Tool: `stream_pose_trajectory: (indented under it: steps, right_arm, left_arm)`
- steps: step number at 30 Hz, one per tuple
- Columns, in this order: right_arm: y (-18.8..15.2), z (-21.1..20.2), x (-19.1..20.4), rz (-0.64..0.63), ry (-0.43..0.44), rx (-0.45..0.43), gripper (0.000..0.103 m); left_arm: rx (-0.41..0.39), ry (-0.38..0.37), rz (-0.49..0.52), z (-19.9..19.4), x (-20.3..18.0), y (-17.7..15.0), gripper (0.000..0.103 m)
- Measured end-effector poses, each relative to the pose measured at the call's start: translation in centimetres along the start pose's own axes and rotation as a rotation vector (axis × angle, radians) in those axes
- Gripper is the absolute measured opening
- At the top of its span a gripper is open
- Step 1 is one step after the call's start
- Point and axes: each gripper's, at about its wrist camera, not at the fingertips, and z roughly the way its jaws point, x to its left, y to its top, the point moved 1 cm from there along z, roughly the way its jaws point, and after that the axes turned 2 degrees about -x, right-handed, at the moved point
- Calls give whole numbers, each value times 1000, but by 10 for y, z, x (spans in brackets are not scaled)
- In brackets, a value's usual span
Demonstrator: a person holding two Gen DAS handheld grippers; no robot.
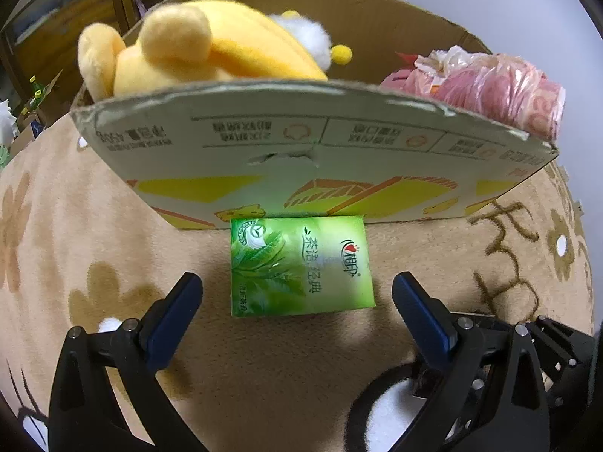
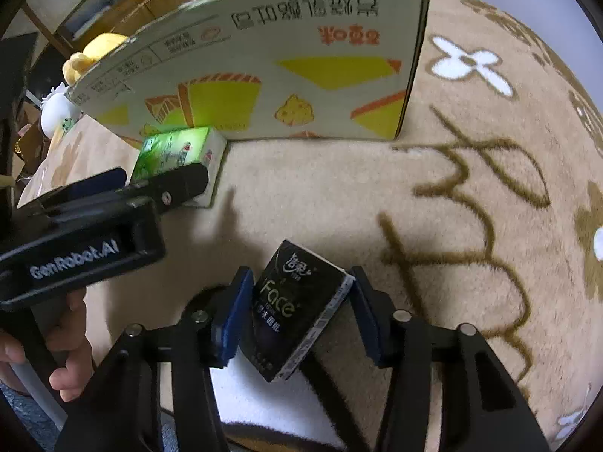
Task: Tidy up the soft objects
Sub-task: 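Grip the green tissue pack with the left tool while the right tool grips the black pack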
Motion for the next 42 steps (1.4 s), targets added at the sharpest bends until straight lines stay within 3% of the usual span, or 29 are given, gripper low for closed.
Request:
stream_pose_trajectory:
  steps: [7,22,29,33,42]
  right_arm:
    - [12,-9,1,-17,2,-35,42]
    - [26,-39,-55,14,41,-138,25]
    - [22,-65,-60,19,43,-234,24]
    - [26,-95,-62,4,51,-333,24]
    - [37,-154,-55,3,46,-555,23]
  left_arm:
    - [40,-4,-11,15,-5,-1,77]
    - [-36,64,-34,-15,-15,-22,74]
    - [-116,110,-37,-50,-24,-33,74]
    - [-187,108,-42,-78,-28,-35,74]
    - [-346,157,-27,-125,-18,-11,74]
